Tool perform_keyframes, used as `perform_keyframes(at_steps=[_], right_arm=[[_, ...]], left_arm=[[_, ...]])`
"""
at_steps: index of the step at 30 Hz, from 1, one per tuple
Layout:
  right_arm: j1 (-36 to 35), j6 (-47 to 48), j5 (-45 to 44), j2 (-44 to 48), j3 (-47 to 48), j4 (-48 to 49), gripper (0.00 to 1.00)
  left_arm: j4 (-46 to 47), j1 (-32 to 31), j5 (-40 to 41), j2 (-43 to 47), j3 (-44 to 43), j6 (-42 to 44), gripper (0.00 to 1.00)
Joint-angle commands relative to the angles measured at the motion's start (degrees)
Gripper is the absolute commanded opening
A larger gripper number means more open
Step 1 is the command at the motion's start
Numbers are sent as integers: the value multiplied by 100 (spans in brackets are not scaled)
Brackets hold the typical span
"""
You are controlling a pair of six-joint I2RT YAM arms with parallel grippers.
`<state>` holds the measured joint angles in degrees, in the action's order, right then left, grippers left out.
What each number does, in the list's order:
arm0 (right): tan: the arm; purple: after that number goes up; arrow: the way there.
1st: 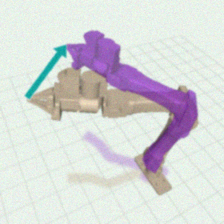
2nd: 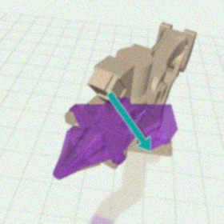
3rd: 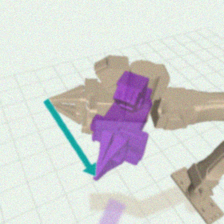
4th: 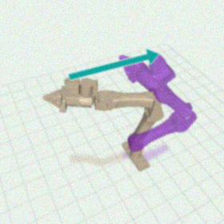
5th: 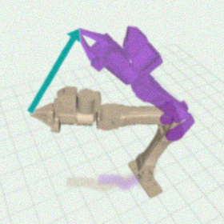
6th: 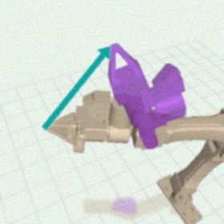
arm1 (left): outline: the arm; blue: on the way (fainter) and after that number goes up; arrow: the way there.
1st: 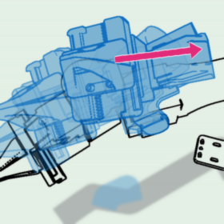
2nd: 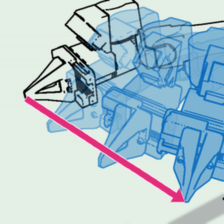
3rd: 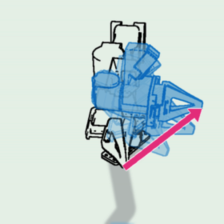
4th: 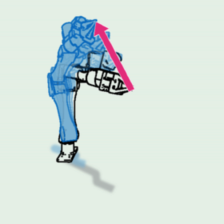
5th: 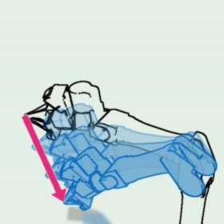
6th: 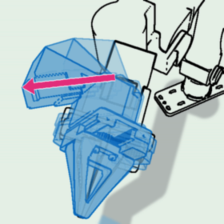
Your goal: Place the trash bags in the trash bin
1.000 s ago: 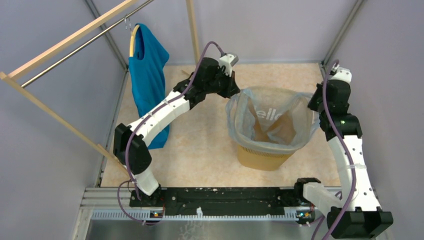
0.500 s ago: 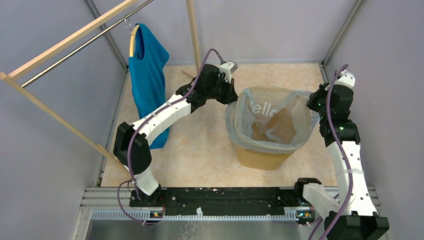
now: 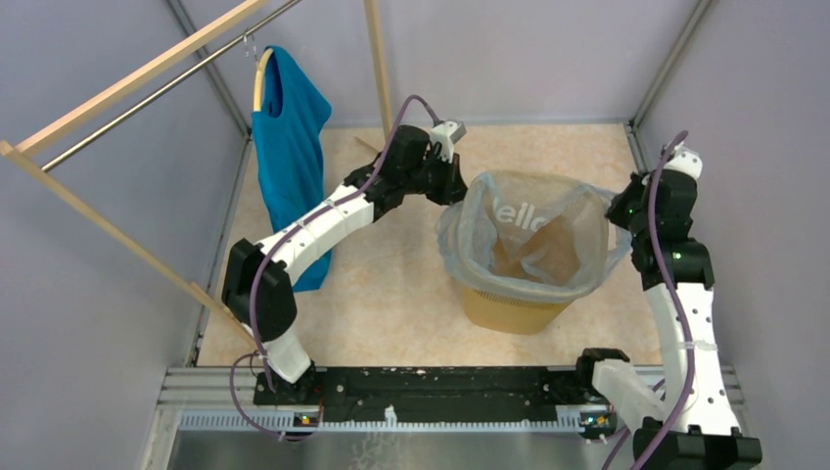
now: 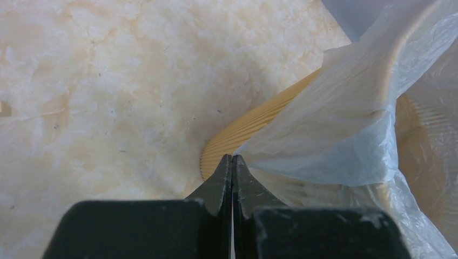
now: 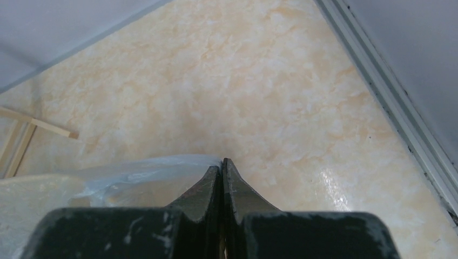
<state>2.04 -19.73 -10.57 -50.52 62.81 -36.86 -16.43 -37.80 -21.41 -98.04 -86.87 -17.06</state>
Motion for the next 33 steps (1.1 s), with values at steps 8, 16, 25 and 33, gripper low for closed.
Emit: perform_keyframes(at_steps=[8,16,25,33], right_arm=[[385,-494,1323,100,-920,490,0],[385,-432,1363,218,-1506,680,0],[385,-255,1163,354,-1163,213,17],[385,153,855,523,39,-840,46]], left_arm=[[230,79,64,86,209,18,0],[157,78,167,140,329,109,0],[-59,79,341,284,232,286,6],[-537,78,1098,1006,476,818,40]])
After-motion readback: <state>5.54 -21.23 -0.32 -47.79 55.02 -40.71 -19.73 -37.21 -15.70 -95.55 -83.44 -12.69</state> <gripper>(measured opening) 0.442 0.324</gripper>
